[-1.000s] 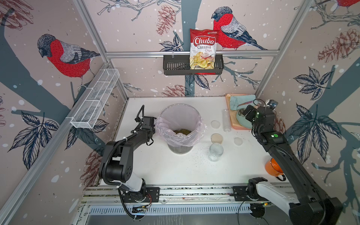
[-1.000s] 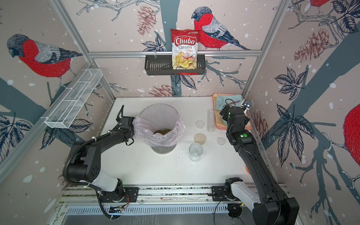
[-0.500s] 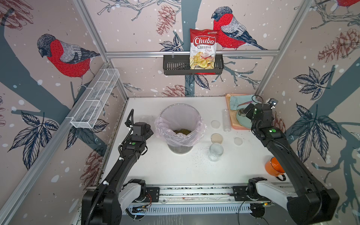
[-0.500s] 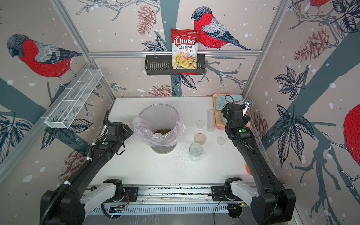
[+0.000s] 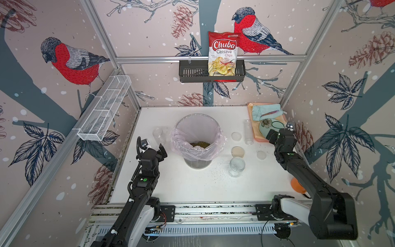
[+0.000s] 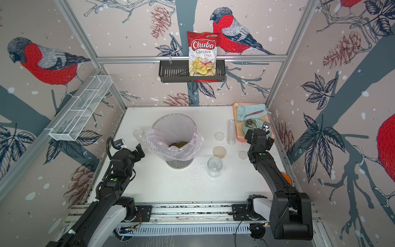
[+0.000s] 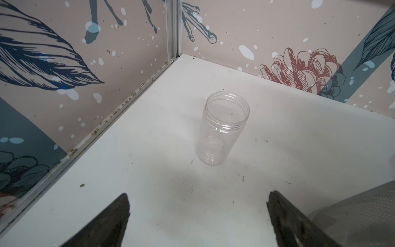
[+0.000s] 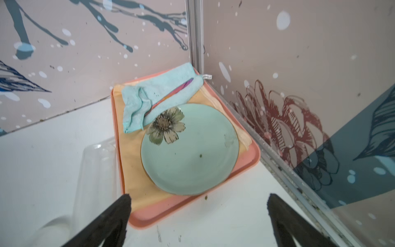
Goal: Empty moldy mung beans from jars
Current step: Reset both arms
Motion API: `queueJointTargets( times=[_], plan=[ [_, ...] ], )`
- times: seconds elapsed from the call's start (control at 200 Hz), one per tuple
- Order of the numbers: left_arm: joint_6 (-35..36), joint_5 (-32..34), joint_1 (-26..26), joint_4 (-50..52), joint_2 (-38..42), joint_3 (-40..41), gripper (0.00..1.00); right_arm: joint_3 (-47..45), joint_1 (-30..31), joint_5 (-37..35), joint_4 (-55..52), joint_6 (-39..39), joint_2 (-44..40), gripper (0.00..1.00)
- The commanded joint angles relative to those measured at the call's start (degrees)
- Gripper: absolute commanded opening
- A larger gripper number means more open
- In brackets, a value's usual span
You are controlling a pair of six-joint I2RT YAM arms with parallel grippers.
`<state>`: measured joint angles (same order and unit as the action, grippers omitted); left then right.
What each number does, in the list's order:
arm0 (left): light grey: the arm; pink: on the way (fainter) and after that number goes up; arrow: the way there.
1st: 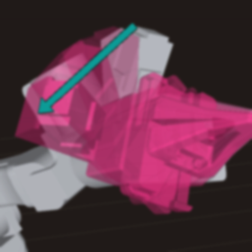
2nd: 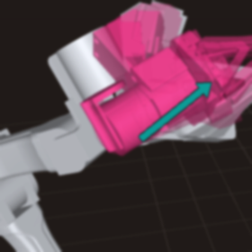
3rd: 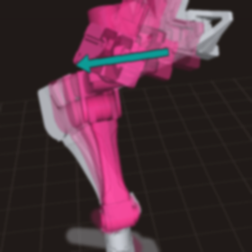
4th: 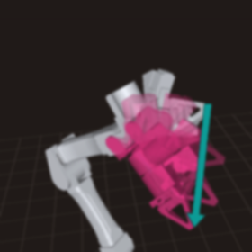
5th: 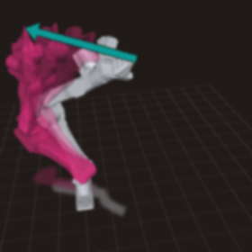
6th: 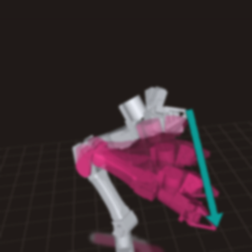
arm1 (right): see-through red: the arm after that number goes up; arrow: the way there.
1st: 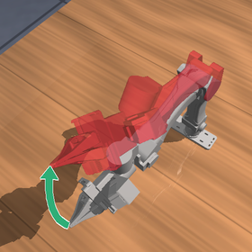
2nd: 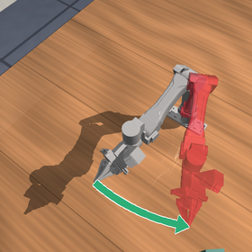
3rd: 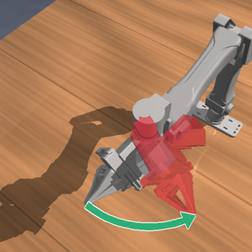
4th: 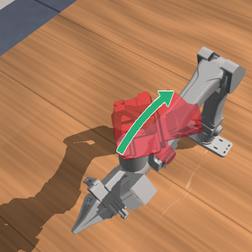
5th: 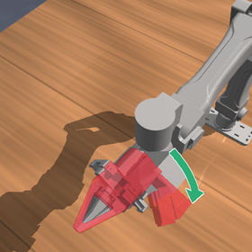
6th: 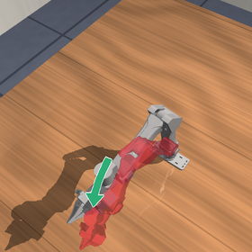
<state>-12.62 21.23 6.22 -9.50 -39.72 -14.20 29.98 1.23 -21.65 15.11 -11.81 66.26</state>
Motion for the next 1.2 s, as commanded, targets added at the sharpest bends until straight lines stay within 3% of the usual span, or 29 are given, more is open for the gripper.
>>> queueJointTargets(
  times=[0.0,0.075,0.16,0.235,0.34,0.39,0.5,0.55,0.62,0.72,0.765,0.82,0.901,1.196],
  plan=[
    [10.22,0.24,-0.45,-17.99,-0.36,6.04,0.99,-6.55,-0.47,4.11,18.22,0.99,1.23,1.0],
    [10.42,-0.86,-2.3,-23.61,-2.97,7.86,0.98,-11.79,-0.36,3.4,27.55,1.42,3.08,0.99],
    [12.87,-7.07,-5.78,-28.92,-8.3,7.83,0.98,-17.76,-0.2,2.19,39.75,2.73,4.29,0.99],
    [10.76,-8.71,-7.46,-37.68,-13.88,8.77,0.99,-22.45,-0.18,2.14,52.74,3.44,5.28,1.0],
    [9.24,-9.75,-7.85,-46.18,-24.44,7.16,0.99,-22.93,-0.18,1.63,56.95,2.68,10.26,1.0],
    [9.05,-11.33,-7.81,-54.85,-28.45,7.81,0.99,-24.44,-0.27,2.77,61.94,3.05,12.92,1.0],
    [7.33,-12.59,-7.85,-62.89,-38.22,6.43,0.99,-28.12,0.28,2.6,80.56,4.76,22.46,0.99],
    [7.49,-13.52,-7.84,-67.83,-43.09,6.49,0.99,-26.81,0.6,2.78,75.62,4.99,21.12,0.99],
    [9.61,-16.56,-7.74,-74.91,-49.2,6.09,0.99,-21.07,0.27,4.29,59.65,4.21,17.97,1.0],
    [10.48,-20.48,-7.77,-62.24,-45.33,2.92,0.99,-18.29,1.77,2.9,59.21,6.4,21.23,0.99],
    [10.26,-19.28,-7.78,-65.57,-46.24,3.68,0.99,-16.93,1.75,2.6,54.24,5.58,19.87,1.0],
    [9.56,-17.36,-7.76,-66.79,-47.18,3.69,0.99,-17.47,1.87,2.34,56.76,6.05,20.55,0.99],
    [8.87,-16.89,-7.76,-58.79,-46.11,0.44,0.99,-17.33,1.76,2.57,55.27,5.61,19.75,0.99],
    [10.07,-17.38,-7.45,-59.0,-46.86,-0.04,0.99,-17.5,1.84,2.42,55.7,5.75,19.92,1.0]
  ],
)
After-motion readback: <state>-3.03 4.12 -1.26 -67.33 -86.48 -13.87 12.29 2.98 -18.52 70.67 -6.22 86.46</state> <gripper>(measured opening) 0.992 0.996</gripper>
